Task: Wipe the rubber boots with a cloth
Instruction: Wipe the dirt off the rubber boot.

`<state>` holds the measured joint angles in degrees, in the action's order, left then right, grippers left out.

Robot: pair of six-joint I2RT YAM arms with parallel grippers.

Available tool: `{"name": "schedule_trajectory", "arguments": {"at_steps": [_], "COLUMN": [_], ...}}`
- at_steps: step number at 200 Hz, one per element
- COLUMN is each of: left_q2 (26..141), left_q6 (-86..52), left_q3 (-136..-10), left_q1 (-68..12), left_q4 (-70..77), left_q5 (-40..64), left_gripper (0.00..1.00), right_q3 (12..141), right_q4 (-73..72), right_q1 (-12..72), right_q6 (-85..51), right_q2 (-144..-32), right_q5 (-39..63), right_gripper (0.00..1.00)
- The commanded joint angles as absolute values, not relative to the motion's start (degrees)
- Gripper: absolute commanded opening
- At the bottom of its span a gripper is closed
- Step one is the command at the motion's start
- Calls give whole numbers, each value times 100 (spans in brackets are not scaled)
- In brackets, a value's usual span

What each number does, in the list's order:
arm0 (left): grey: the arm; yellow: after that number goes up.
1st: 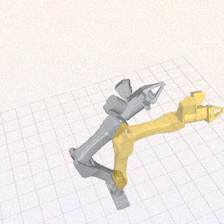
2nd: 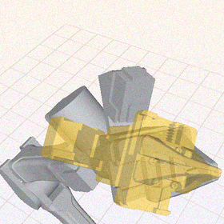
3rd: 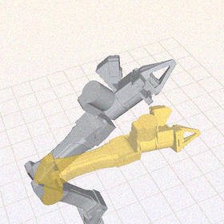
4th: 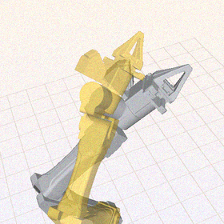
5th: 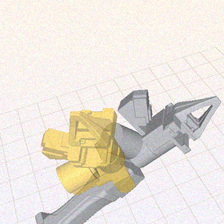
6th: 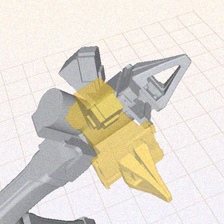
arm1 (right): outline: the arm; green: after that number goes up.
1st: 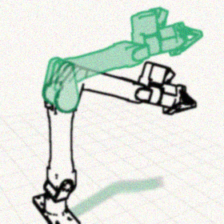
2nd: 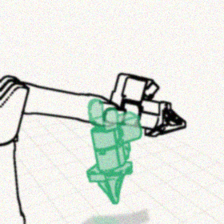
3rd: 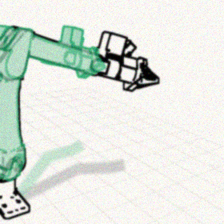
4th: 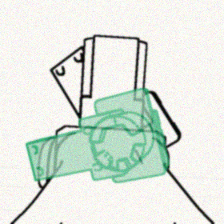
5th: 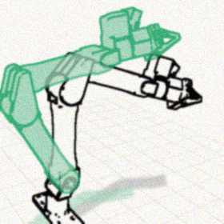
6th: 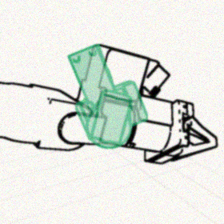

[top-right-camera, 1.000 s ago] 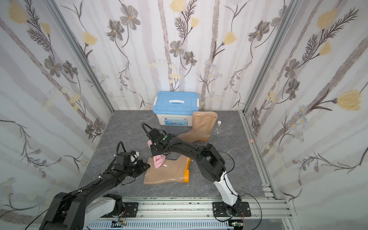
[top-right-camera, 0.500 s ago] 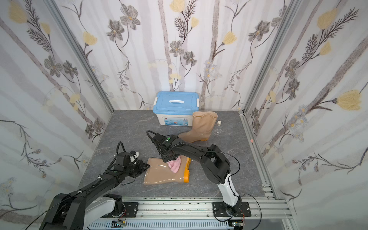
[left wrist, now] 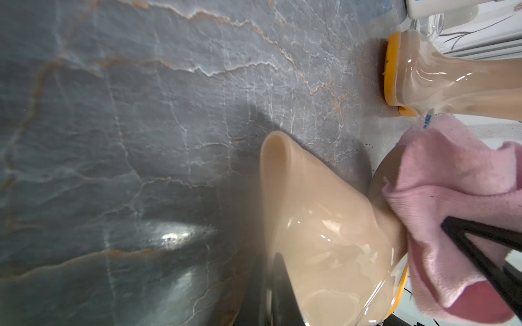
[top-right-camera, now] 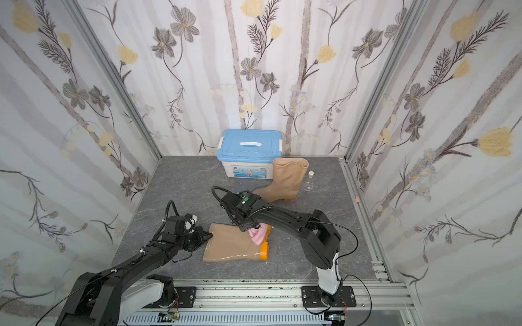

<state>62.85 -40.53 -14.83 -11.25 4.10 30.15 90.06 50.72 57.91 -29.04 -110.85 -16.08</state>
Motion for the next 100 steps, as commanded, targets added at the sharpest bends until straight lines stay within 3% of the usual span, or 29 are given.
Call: {"name": "schedule_trajectory", "arguments": {"at_steps": [1, 27, 53, 100], "left_q2": [6293, 6319, 6328, 6324], "left_q6": [-4056, -4043, -4052, -4053], "left_q3": [-1498, -1512, -1512, -1518], "left_q1": [-1115, -1114, -1114, -1116], "left_q4": [412, 439, 453, 440], "left_q5": [2727, 2707, 2690, 2681], "left_gripper": [0, 0, 0, 0], "right_q3": [9528, 10616, 10890, 9281], "right_q4": [3829, 4151, 4449, 4845], "right_q1": [5911, 6284, 6347, 6023], "right_q6": [-3094, -2738, -2546, -2566], "right_q2": [-11800, -12787, -13125, -12086], "right_q5": [58, 677, 1219, 189], "right_gripper": [0, 0, 0, 0]}}
